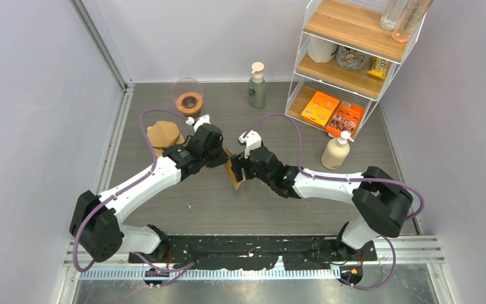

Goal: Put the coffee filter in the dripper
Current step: Pick up the coffee filter from the center of the board.

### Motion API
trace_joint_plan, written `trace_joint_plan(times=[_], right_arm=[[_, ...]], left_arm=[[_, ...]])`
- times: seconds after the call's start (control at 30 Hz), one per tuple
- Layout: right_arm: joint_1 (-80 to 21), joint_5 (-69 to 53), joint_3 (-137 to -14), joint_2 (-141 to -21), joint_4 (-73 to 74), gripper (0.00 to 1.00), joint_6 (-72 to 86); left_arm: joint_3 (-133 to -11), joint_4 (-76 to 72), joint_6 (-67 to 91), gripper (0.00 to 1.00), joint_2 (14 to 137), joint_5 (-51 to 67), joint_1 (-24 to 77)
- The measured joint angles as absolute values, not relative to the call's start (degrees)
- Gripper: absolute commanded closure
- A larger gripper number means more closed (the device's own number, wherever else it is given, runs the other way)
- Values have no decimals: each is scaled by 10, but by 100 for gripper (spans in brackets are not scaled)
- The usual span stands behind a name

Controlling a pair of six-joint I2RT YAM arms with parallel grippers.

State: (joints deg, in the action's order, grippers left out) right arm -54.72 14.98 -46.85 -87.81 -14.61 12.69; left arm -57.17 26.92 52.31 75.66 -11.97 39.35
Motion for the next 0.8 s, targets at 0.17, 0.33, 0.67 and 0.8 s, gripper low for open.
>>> trace_joint_plan(times=[0.17, 0.33, 0.67, 0.8], right_arm=[[-547, 150, -482, -907, -146, 47, 130], [-547, 157, -486, -911, -150, 69, 135], [-523, 133, -486, -901, -147, 79, 133], [-510, 107, -486, -882, -143, 79, 130]], left_arm=[[-571, 260, 518, 100, 755, -95, 394], [-568, 260, 502, 100, 755, -89, 396], [-567, 273, 435, 100, 752, -94, 396], [-559, 270, 391, 100, 733, -93, 397]])
